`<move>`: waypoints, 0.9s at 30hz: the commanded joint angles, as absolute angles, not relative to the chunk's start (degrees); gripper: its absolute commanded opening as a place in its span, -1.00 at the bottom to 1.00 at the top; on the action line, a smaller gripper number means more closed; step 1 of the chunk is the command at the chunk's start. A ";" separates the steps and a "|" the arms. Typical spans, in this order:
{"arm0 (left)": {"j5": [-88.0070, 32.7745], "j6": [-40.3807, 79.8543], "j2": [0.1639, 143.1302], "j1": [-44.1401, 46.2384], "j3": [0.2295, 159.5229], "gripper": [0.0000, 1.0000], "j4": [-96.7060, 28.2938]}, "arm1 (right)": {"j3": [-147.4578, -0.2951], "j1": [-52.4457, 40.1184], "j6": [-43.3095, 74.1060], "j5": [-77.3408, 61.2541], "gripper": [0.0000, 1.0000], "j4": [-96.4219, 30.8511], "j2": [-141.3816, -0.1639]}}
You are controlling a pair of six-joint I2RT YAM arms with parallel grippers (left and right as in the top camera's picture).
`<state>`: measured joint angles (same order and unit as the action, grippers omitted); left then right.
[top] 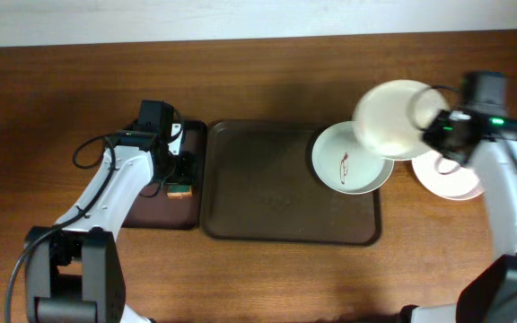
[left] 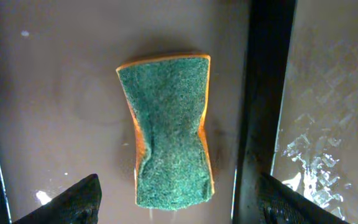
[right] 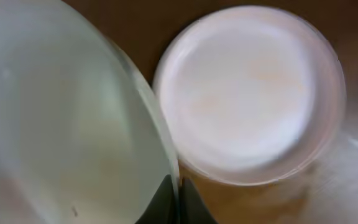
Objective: Clean dirty plates on tray and stack at the side
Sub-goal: 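Lift the plate with right gripper and stack it on the side plate, then move right gripper back and grip the rim of the last plate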
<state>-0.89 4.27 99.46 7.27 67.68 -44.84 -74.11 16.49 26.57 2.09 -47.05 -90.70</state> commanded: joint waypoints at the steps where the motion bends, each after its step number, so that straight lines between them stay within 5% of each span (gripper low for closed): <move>1: -1.32 4.23 98.65 7.07 68.51 0.54 -44.84 | -75.18 26.41 27.53 -3.05 -0.92 -48.25 -90.06; 5: -1.32 4.23 98.65 7.07 68.51 0.49 -44.69 | -75.18 36.36 27.49 -3.05 -0.92 -48.18 -93.17; 12: -1.32 4.23 98.65 7.07 68.51 0.48 -44.69 | -75.18 38.68 26.41 -2.57 -0.89 -48.25 -98.00; 14: -1.32 4.23 98.65 7.07 68.51 0.48 -44.64 | -75.18 38.61 26.41 -3.73 0.04 -49.06 -98.00; 15: -1.32 4.23 98.65 7.07 68.51 0.49 -44.64 | -75.18 38.59 25.98 -5.65 0.18 -49.95 -98.00; 27: -1.30 4.23 98.65 7.07 68.51 0.52 -44.66 | -74.87 20.82 16.03 -11.64 0.38 -57.04 -98.56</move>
<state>-0.89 4.27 99.46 7.27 67.68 -44.77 -74.19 24.49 18.24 -13.45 -57.25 -97.71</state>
